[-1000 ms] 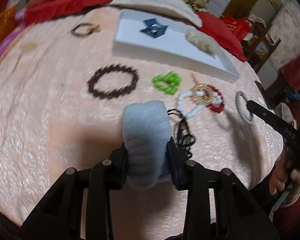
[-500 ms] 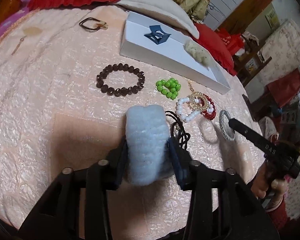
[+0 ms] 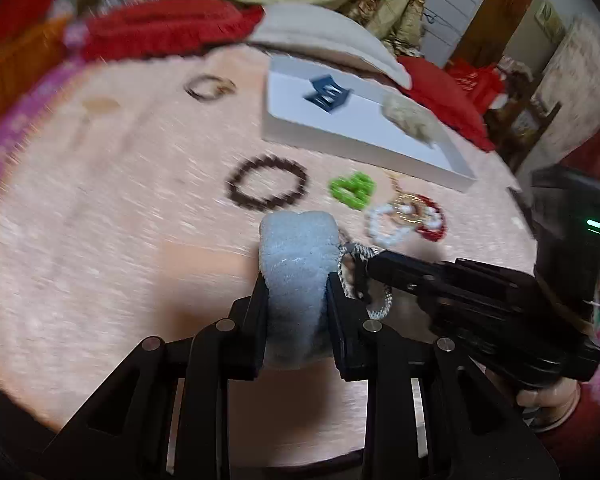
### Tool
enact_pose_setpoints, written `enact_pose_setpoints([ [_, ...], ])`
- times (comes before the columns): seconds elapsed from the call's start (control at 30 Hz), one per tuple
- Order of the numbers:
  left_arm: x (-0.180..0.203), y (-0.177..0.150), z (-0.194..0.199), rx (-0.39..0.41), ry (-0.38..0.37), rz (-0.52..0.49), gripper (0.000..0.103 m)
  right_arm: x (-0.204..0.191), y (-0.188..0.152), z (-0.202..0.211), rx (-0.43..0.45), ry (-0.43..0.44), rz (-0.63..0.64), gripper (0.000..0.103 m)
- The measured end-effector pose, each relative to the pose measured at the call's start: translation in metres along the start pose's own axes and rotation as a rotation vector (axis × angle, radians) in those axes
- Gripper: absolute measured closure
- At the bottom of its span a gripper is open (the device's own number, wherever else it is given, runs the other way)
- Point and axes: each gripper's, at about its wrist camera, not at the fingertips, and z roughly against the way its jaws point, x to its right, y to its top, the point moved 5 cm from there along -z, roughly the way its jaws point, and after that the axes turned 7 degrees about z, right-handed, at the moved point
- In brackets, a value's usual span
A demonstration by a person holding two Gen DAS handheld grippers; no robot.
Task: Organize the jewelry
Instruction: 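Carry the hair tie and bangle into the white tray and release both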
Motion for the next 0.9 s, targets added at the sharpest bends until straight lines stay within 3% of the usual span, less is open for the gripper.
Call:
enact_pose_setpoints([
  [0.27, -0.041, 0.014, 0.046, 0.114, 0.128, 0.015, 0.078, 0.004, 0.0, -0.013, -0.029, -0.068, 0.039, 0.096],
  [0.4, -0.046, 0.027, 0.058, 0.129, 0.102, 0.035, 0.078, 0.01, 0.012, 0.012, 0.051, 0.024, -0.013, 0.096],
  [0.63, -0.02, 0.07, 0.042, 0.109, 0.012, 0.032, 0.078, 0.049, 0.05, 0.097, 0.271, 0.155, -0.146, 0.096],
  [0.77, 0.005, 0.098, 0.02, 0.087, -0.009, -0.007, 0.077, 0.087, 0.068, 0.116, 0.313, 0.091, -0.212, 0.096],
  [0.9, 0.028, 0.126, -0.017, 0.027, -0.037, -0.02, 0.077, 0.127, 0.08, 0.105, 0.282, 0.003, -0.269, 0.096],
])
